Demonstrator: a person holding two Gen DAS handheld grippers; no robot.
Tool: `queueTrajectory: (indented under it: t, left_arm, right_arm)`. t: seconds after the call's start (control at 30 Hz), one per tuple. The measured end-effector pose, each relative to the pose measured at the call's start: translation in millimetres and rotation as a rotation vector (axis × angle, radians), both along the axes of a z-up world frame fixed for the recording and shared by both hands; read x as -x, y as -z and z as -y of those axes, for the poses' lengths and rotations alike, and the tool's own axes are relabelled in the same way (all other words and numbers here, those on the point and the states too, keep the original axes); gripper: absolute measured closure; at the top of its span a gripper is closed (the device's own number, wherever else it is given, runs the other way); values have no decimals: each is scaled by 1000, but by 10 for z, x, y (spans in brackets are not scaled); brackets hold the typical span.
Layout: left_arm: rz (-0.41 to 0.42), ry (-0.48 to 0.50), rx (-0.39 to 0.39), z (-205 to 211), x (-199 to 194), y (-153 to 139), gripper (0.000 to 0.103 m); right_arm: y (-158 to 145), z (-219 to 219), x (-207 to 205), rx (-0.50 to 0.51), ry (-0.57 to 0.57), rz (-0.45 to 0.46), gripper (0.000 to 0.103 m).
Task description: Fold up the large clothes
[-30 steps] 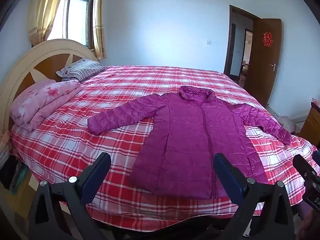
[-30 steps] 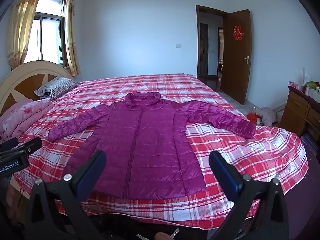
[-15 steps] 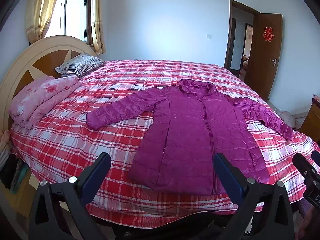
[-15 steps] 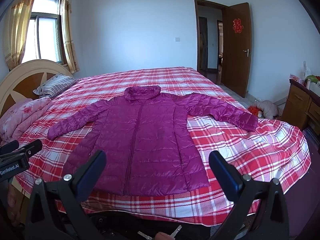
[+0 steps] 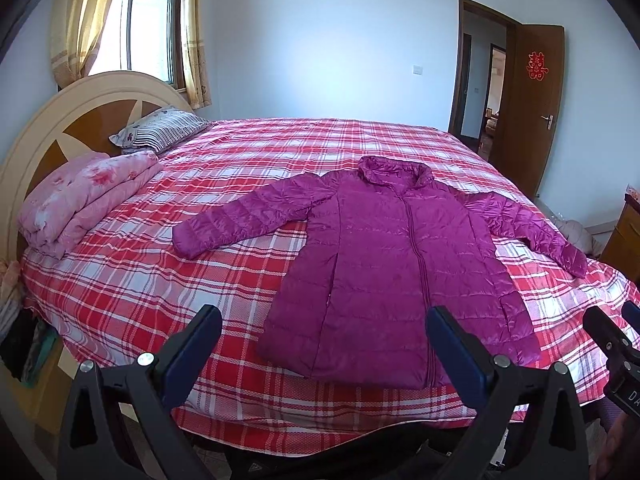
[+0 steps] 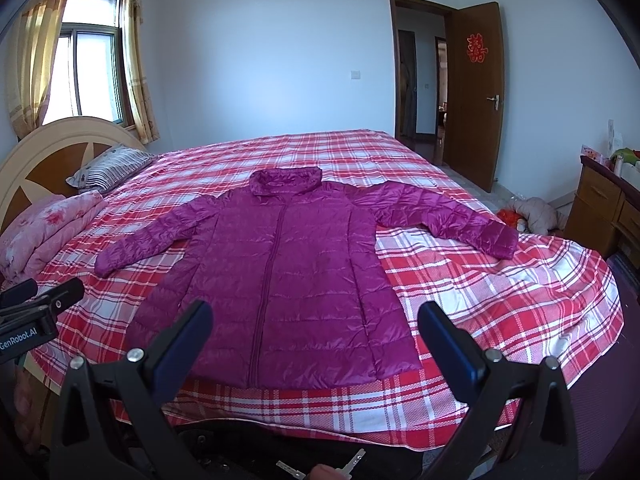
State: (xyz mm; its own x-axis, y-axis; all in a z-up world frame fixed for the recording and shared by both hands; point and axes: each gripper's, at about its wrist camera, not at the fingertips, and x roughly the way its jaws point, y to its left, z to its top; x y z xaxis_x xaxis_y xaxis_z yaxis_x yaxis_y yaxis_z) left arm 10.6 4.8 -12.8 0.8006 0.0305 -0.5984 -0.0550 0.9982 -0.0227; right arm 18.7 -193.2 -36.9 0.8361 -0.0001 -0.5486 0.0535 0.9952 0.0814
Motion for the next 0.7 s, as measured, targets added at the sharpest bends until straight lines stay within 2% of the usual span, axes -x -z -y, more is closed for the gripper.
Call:
queueTrajectory:
  t: [0.7]
  left_arm:
    - [-2, 1, -1, 12, -2, 9, 1]
  right_arm:
    - [26, -9, -14, -3, -3, -8, 0]
